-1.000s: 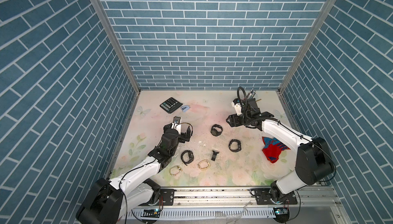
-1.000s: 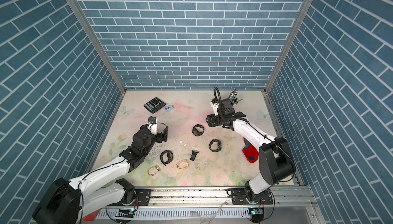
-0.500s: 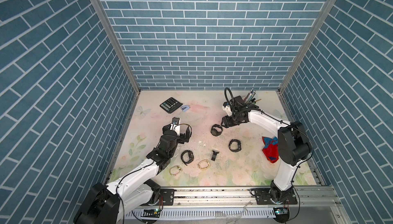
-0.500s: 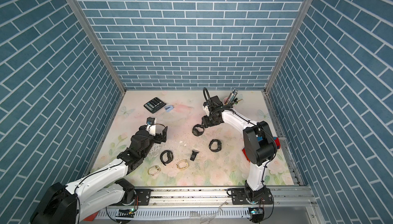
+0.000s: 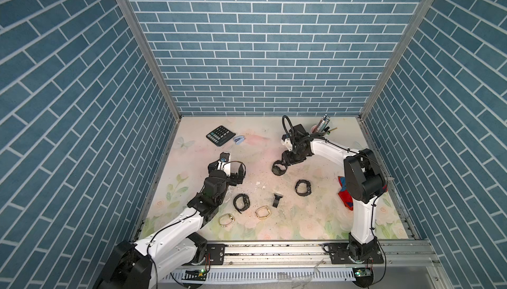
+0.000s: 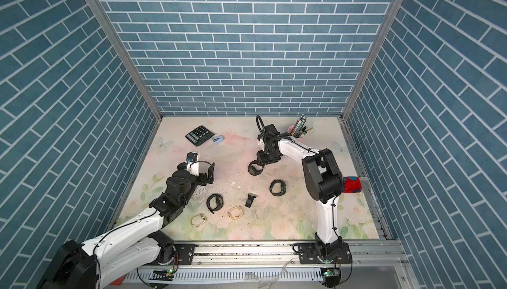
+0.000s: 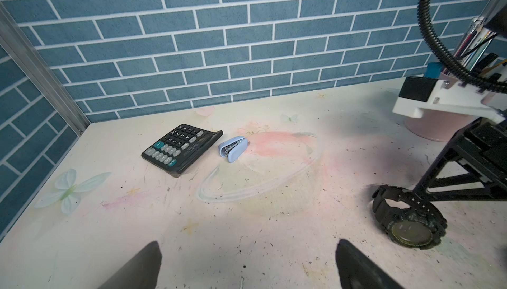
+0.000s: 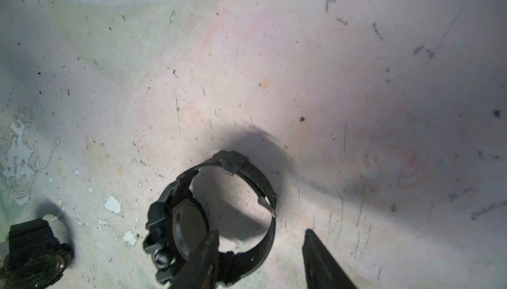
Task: Wipe the watch dial
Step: Pick up the watch at the center of the board.
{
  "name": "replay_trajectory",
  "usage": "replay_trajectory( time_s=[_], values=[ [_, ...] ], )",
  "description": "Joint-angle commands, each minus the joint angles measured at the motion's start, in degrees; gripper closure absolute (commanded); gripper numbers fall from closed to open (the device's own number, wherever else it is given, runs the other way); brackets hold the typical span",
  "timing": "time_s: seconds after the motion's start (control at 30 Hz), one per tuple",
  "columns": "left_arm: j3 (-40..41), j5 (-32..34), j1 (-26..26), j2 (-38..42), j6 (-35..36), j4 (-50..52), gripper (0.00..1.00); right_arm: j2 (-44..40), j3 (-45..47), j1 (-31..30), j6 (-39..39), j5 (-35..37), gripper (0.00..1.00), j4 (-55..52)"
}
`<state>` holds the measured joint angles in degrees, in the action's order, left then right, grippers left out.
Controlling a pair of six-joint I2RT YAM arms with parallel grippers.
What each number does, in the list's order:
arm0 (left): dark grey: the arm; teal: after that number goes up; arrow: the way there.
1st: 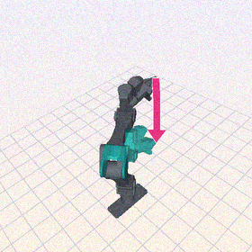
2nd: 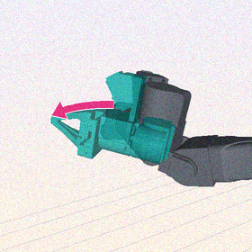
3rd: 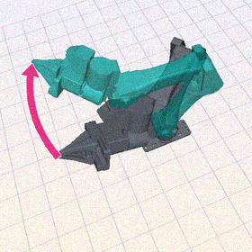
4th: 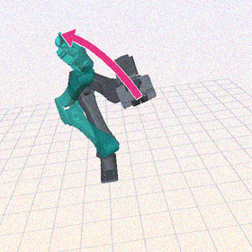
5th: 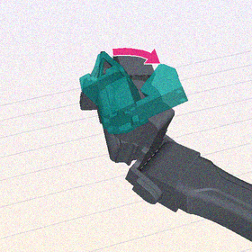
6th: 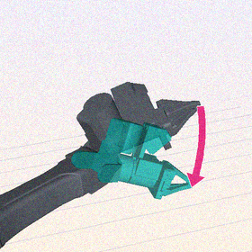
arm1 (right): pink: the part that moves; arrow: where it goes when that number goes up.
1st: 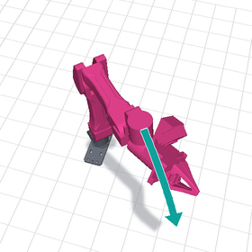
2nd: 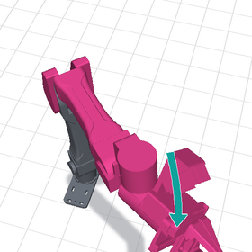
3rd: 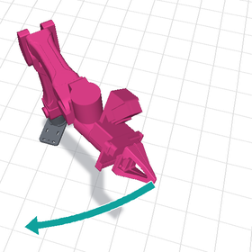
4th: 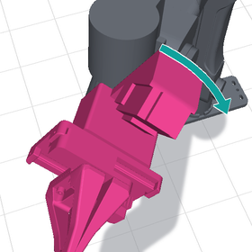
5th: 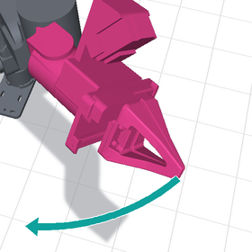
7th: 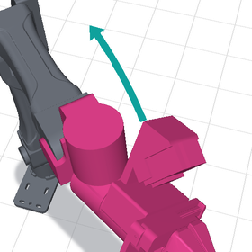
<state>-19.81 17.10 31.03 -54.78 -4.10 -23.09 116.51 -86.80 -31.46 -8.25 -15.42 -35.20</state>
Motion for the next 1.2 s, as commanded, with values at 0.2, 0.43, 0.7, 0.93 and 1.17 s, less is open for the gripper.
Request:
replay_trajectory(
  time_s=[0.2, 0.43, 0.7, 0.93, 1.17],
  values=[
    [0.23, 0.30, 0.09, -0.72, -0.18, -1.08, 0.00, 5.33, -3.86, -1.24, 1.93, 3.53, 0.52, -2.76],
    [-0.28, 0.39, 0.13, -1.90, -0.83, -0.80, 0.01, 7.63, -5.87, -1.75, 1.49, 4.15, 0.56, -2.77],
    [-0.58, -0.14, 0.09, -1.94, -0.78, -0.02, 0.01, 8.74, -6.76, -2.33, 1.45, 5.40, 0.65, -3.03],
    [-0.53, -0.80, 0.10, -2.15, -0.64, -0.27, 0.00, 8.50, -5.55, -2.68, 1.37, 7.01, 0.81, -2.77],
    [-0.49, -0.93, 0.11, -2.25, -0.69, -0.36, 0.00, 6.06, -2.48, -2.72, 0.62, 7.01, 0.94, -0.10]
  ],
)
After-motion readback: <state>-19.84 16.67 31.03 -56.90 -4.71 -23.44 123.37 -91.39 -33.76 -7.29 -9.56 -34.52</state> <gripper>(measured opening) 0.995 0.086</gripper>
